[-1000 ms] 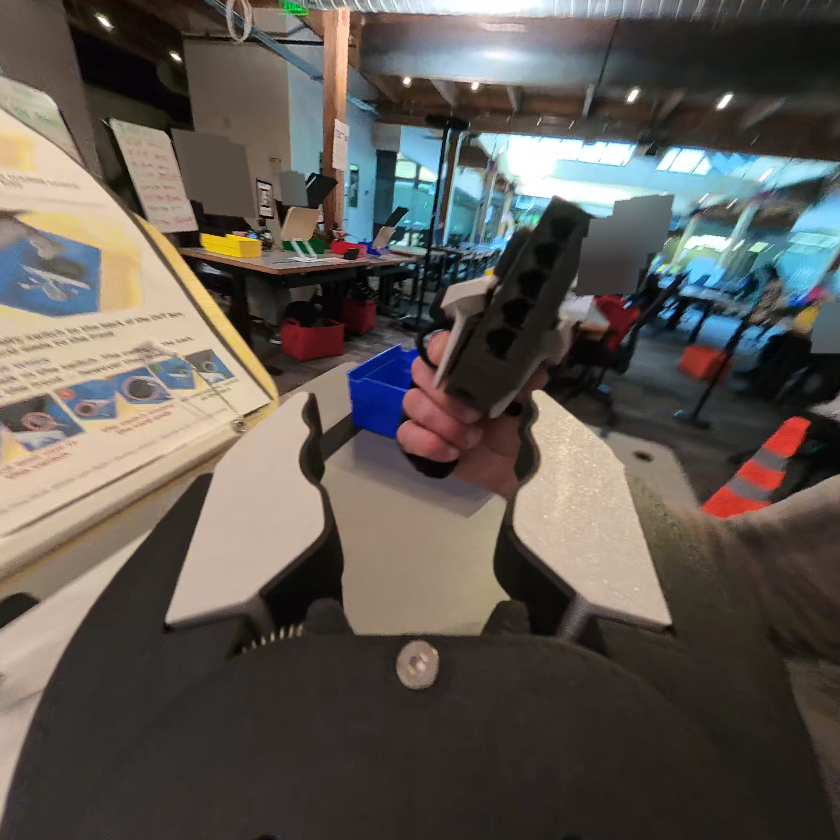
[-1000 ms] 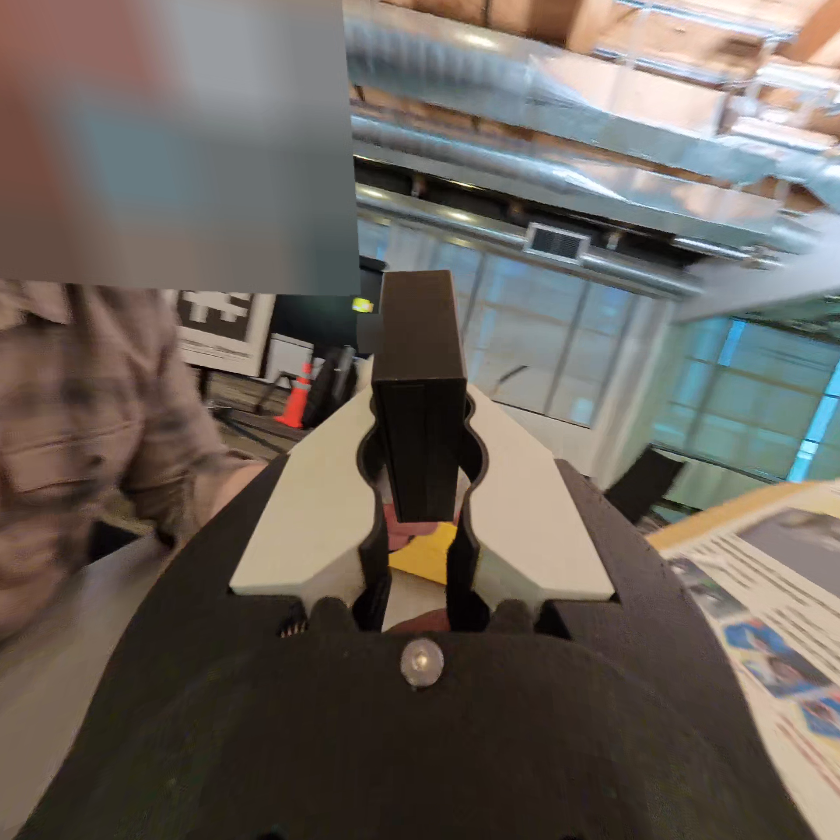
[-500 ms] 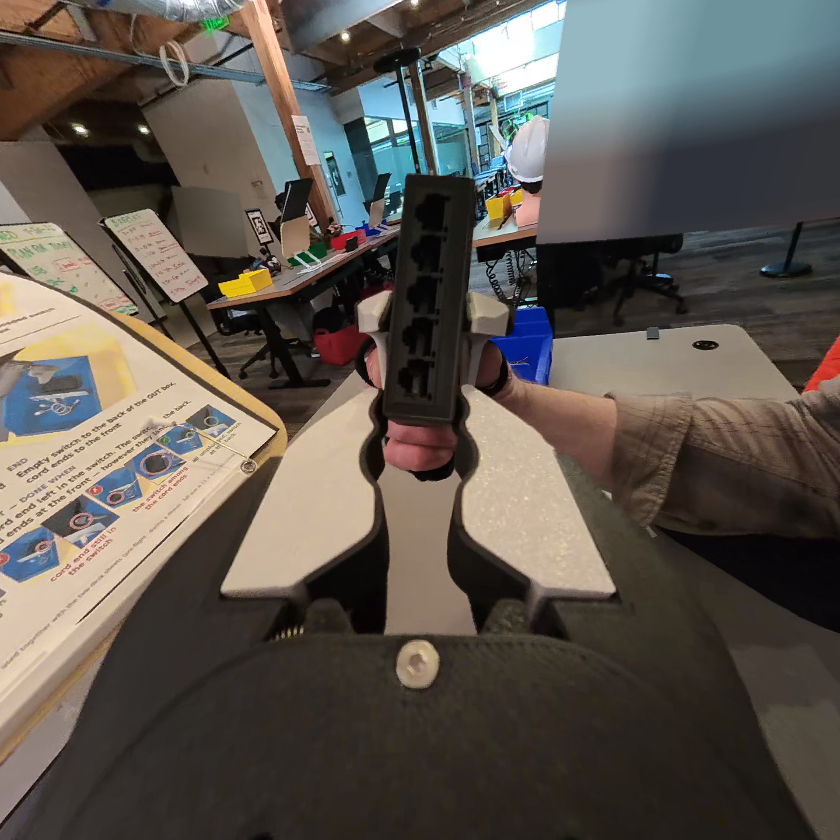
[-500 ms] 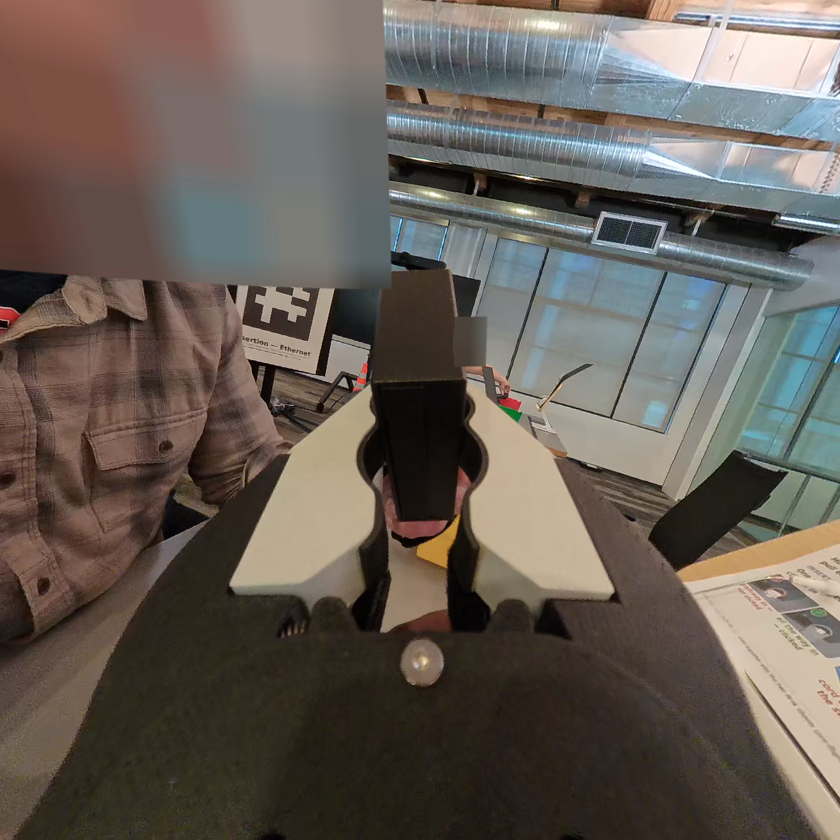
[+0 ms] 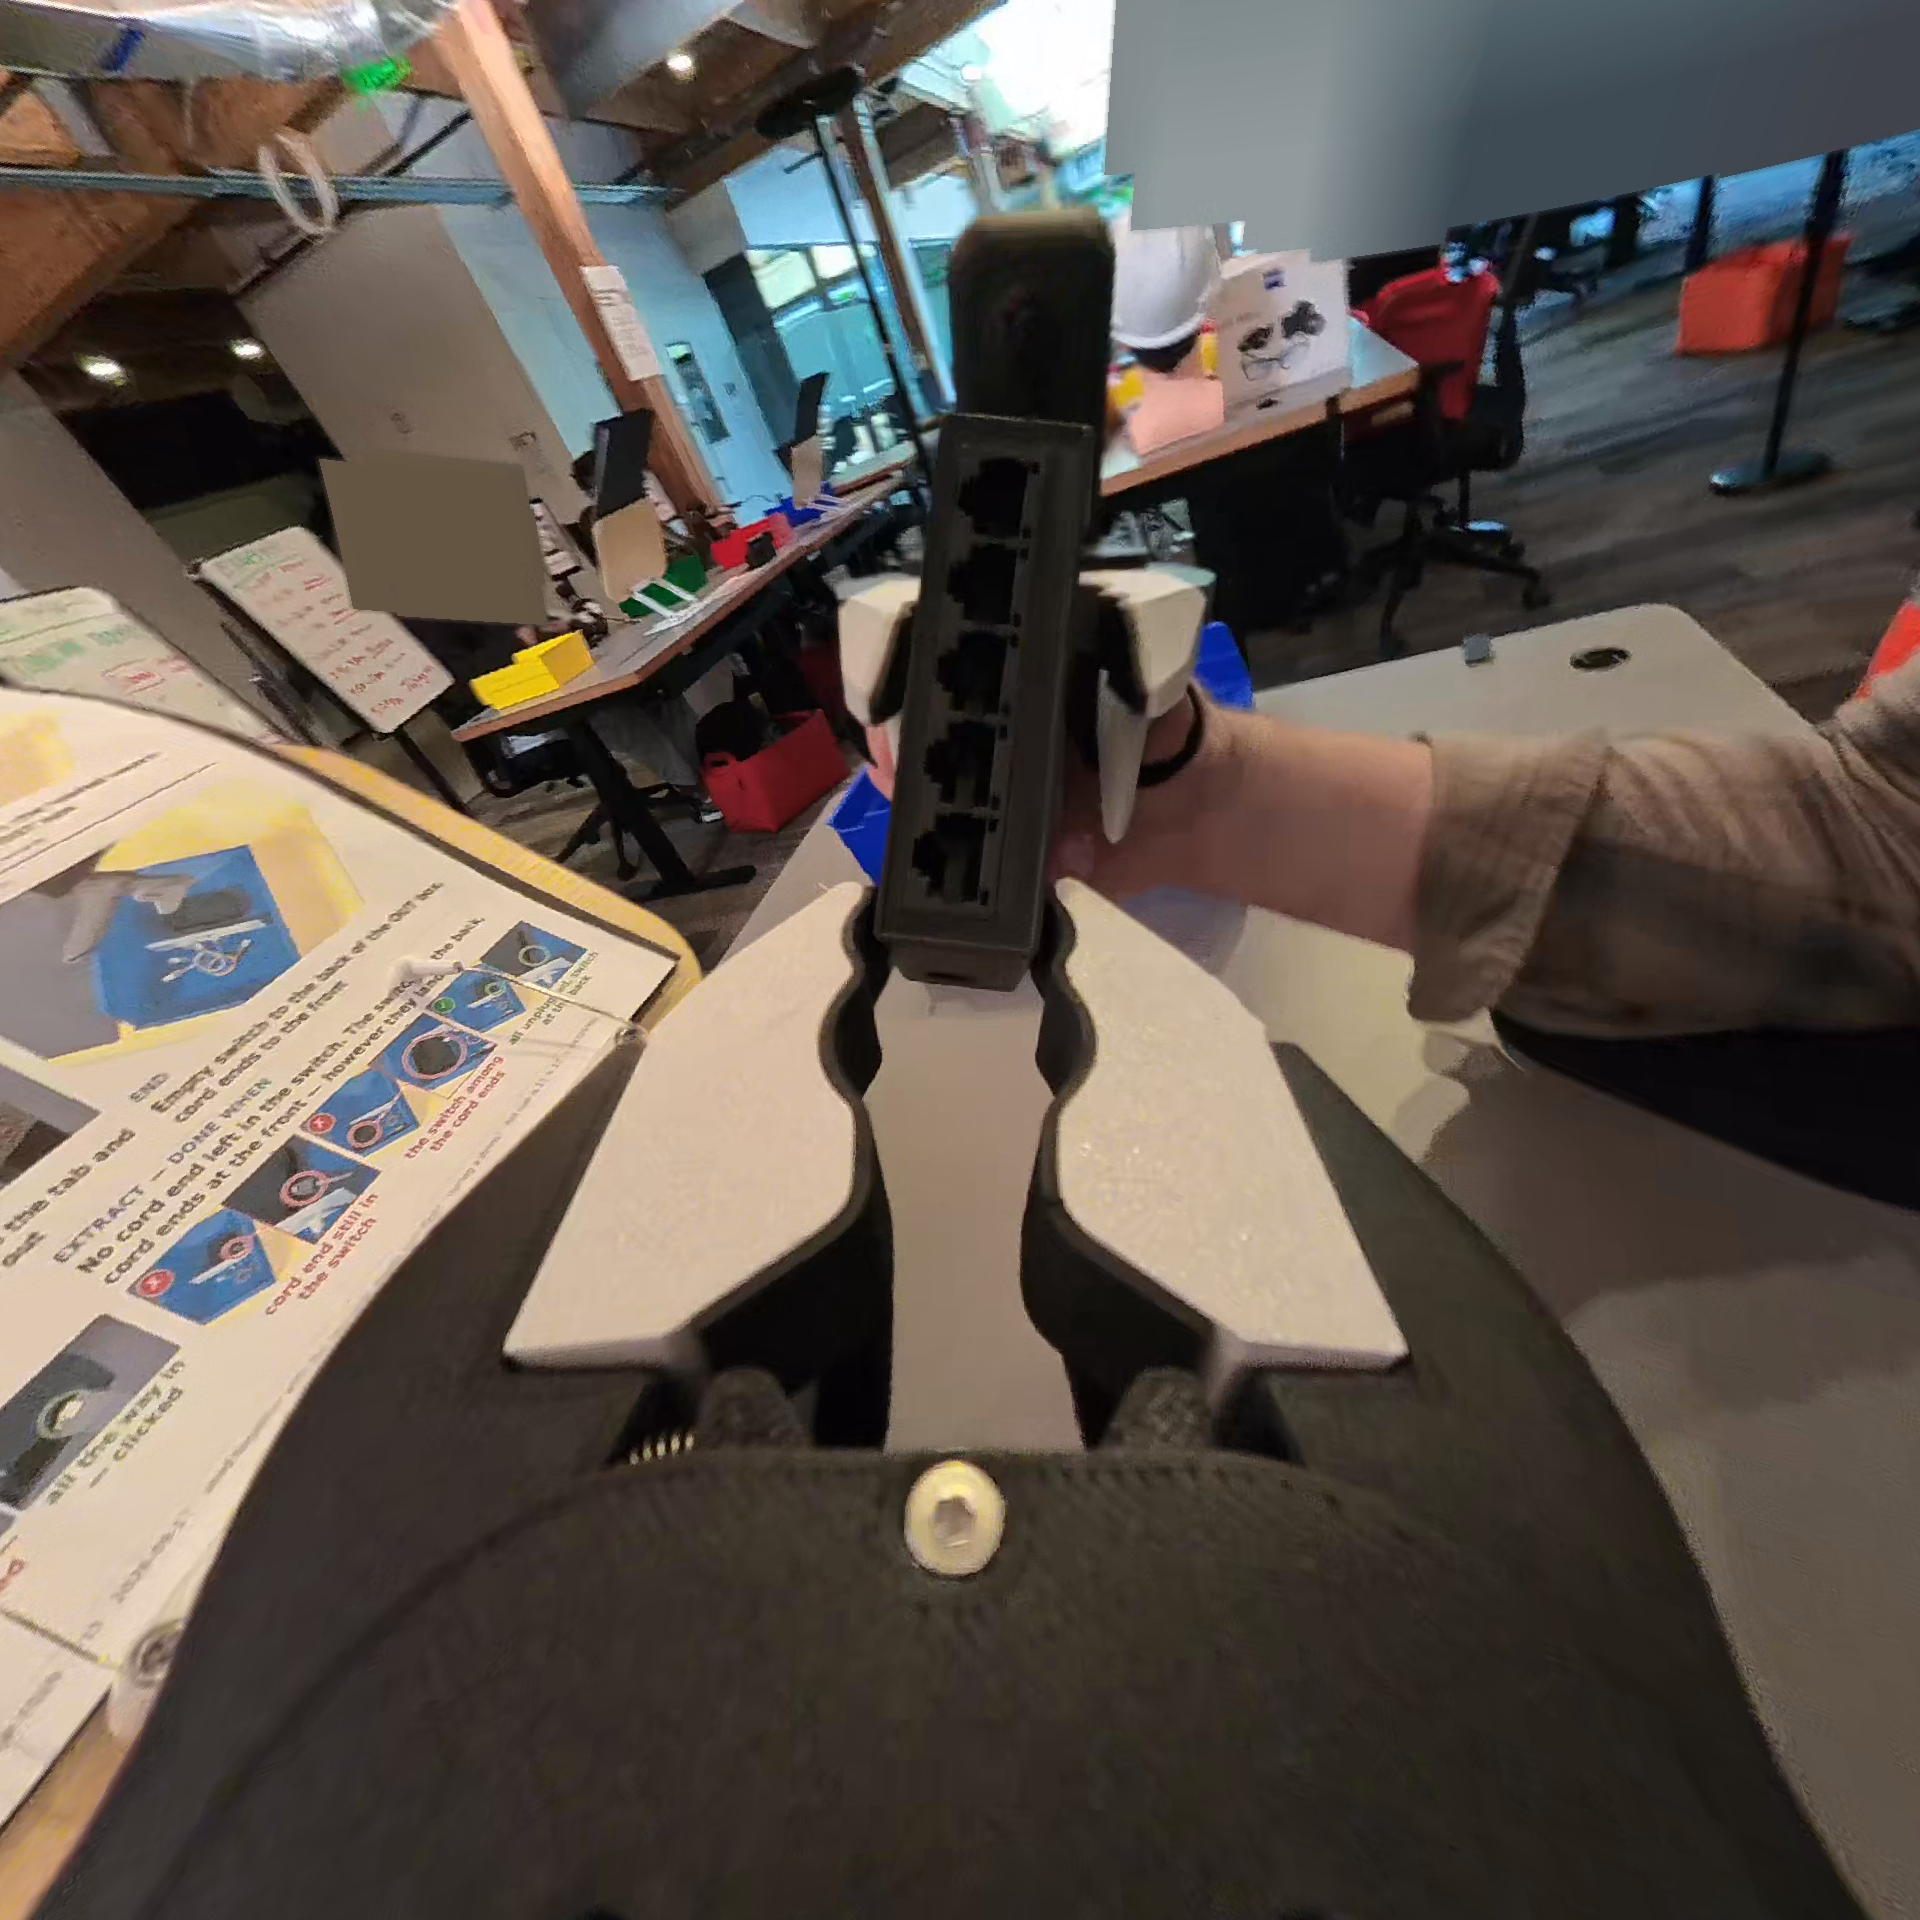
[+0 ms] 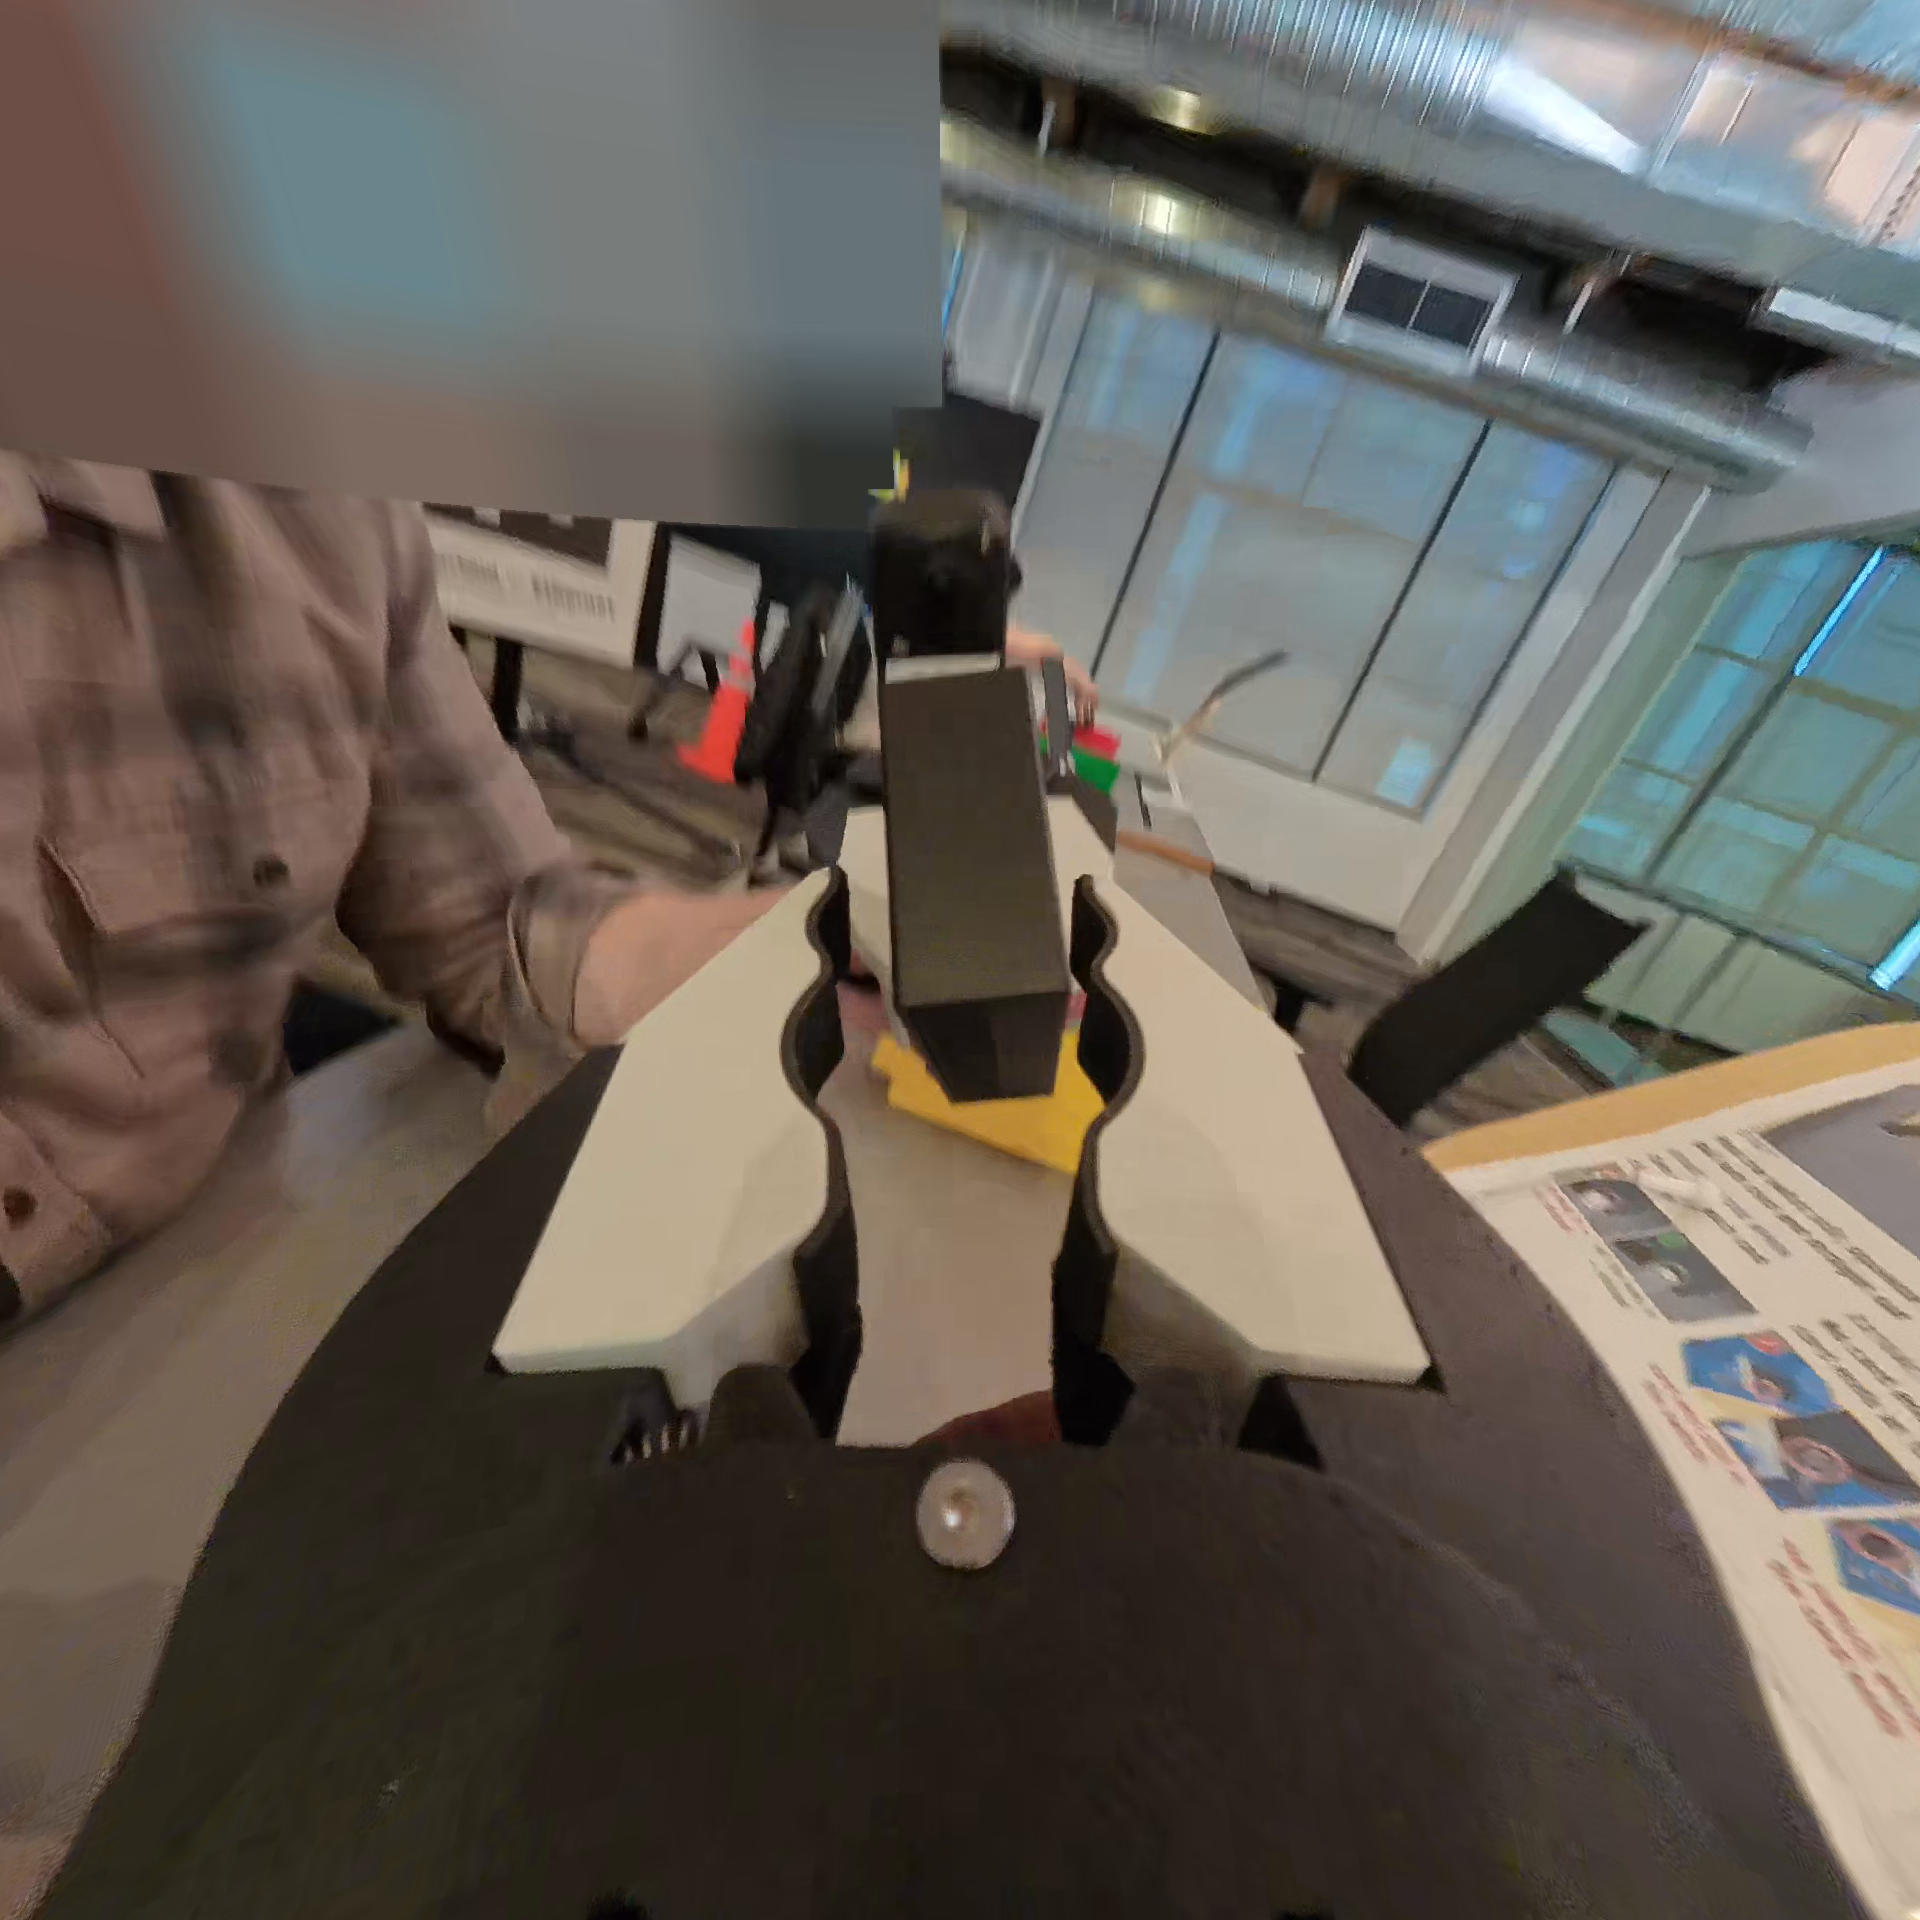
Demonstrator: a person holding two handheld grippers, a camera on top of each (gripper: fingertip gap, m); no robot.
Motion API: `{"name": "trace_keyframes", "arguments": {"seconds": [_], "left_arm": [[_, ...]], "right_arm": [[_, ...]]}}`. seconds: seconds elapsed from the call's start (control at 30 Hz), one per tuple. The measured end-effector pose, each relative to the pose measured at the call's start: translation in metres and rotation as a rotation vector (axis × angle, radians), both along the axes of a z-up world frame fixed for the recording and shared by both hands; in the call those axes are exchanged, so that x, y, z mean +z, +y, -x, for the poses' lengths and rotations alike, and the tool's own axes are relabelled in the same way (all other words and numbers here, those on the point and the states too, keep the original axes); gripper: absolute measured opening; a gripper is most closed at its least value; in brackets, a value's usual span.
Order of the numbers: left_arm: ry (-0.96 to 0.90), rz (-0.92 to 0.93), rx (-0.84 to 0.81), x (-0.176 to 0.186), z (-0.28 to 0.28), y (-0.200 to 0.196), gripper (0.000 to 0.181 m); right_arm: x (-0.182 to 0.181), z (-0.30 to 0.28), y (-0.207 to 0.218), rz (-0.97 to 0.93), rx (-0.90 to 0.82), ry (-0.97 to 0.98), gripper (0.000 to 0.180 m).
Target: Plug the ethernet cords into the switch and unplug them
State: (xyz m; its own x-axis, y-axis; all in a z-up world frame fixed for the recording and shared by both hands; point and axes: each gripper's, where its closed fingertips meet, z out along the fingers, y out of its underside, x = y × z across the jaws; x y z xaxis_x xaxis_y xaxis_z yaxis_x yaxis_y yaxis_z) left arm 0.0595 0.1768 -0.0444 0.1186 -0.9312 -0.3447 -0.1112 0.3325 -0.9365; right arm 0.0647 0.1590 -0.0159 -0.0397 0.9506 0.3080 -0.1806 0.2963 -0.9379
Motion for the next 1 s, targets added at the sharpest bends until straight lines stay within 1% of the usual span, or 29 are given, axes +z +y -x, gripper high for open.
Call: {"name": "trace_keyframes", "arguments": {"seconds": [0.03, 0.1, 0.17, 0.23, 0.3, 0.33, 0.4, 0.47, 0.5, 0.6, 0.73, 0.8, 0.83, 0.87, 0.93, 0.97, 1.0], "left_arm": [[0.022, -0.011, -0.029, -0.002, 0.003, -0.003, 0.027], [0.085, -0.039, -0.031, -0.01, 0.006, -0.002, 0.027], [0.111, -0.044, -0.043, -0.015, 0.009, -0.001, 0.027], [0.092, -0.029, -0.053, -0.014, 0.011, 0.001, 0.027], [0.076, 0.043, -0.042, -0.014, 0.014, 0.009, 0.028], [0.072, 0.071, -0.038, -0.014, 0.016, 0.013, 0.032], [0.043, 0.183, -0.045, -0.011, 0.022, 0.02, 0.069], [0.003, 0.336, -0.11, -0.005, 0.026, 0.018, 0.101], [-0.033, 0.409, -0.136, 0.0, 0.026, 0.018, 0.111], [-0.14, 0.532, -0.201, 0.014, 0.021, 0.015, 0.124], [-0.156, 0.512, -0.147, 0.011, 0.004, 0.017, 0.132], [-0.167, 0.484, -0.12, 0.01, -0.002, 0.016, 0.126], [-0.132, 0.493, -0.124, 0.004, -0.006, 0.014, 0.127], [-0.117, 0.504, -0.131, 0.0, -0.01, 0.012, 0.127], [-0.156, 0.522, -0.169, 0.003, -0.013, 0.007, 0.119], [-0.145, 0.533, -0.186, 0.001, -0.015, 0.004, 0.119], [-0.137, 0.526, -0.196, 0.0, -0.017, 0.001, 0.115]], "right_arm": [[-0.005, 0.002, -0.002, -0.029, -0.024, -0.062, 0.038], [-0.011, 0.005, -0.002, -0.087, -0.088, -0.15, 0.027], [-0.018, 0.008, -0.001, -0.132, -0.14, -0.23, 0.026], [-0.017, 0.012, 0.003, -0.169, -0.201, -0.273, 0.025], [-0.016, 0.015, 0.008, -0.216, -0.284, -0.316, 0.026], [-0.015, 0.017, 0.009, -0.255, -0.327, -0.344, 0.025], [-0.011, 0.018, 0.018, -0.332, -0.456, -0.407, 0.025], [-0.011, 0.015, 0.032, -0.452, -0.628, -0.523, 0.025], [-0.01, 0.014, 0.038, -0.517, -0.711, -0.577, 0.025], [-0.006, 0.014, 0.048, -0.717, -0.882, -0.727, 0.025], [-0.013, 0.015, 0.043, -0.892, -0.967, -0.851, 0.026], [-0.019, 0.014, 0.039, -0.933, -0.98, -0.879, 0.025], [-0.018, 0.014, 0.037, -0.95, -1.001, -0.87, 0.026], [-0.017, 0.015, 0.034, -0.968, -1.012, -0.865, 0.025], [-0.023, 0.019, 0.027, -0.99, -0.998, -0.883, 0.026], [-0.025, 0.02, 0.025, -1.003, -0.996, -0.892, 0.026], [-0.028, 0.02, 0.025, -1.012, -1.001, -0.908, 0.026]]}}
